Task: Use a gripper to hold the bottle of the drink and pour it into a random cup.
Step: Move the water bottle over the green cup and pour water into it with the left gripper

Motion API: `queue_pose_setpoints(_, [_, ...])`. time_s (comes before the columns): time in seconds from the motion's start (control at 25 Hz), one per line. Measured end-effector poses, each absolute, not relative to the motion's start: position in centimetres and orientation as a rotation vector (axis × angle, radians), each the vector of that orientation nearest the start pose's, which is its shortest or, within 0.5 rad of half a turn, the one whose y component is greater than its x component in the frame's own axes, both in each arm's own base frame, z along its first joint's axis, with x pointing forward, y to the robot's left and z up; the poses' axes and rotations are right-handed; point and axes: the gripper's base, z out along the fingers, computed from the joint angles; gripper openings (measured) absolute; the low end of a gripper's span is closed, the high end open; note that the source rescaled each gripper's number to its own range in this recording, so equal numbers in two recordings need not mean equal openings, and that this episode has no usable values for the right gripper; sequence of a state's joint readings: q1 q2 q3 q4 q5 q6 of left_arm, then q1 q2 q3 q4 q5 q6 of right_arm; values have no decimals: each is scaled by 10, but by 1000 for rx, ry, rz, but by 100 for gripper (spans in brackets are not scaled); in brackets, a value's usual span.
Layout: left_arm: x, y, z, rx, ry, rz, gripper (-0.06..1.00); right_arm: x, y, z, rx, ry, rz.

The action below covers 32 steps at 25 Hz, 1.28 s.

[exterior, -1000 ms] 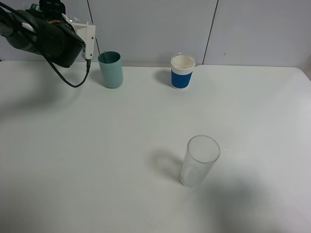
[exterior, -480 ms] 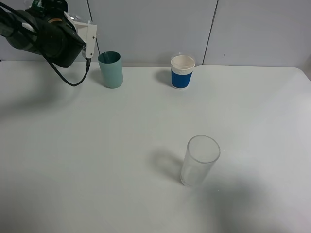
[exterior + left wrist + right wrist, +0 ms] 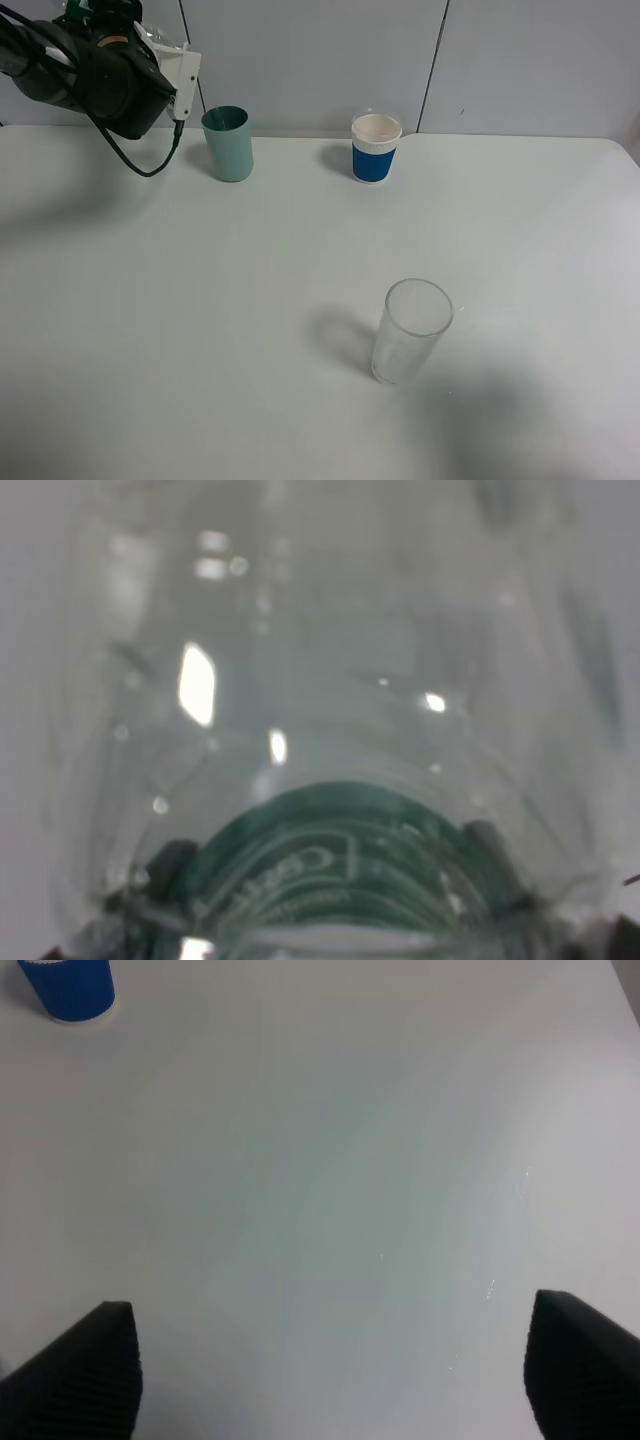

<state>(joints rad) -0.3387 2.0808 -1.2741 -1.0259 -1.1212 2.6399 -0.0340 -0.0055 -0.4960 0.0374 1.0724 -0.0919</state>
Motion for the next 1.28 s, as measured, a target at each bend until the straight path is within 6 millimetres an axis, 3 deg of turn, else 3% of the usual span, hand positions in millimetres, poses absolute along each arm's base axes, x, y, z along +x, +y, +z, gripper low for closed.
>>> queue_pose_setpoints(1.28, [433,-86,221,1183,1215,1970,0,-6,3,275,-62,2053,-33])
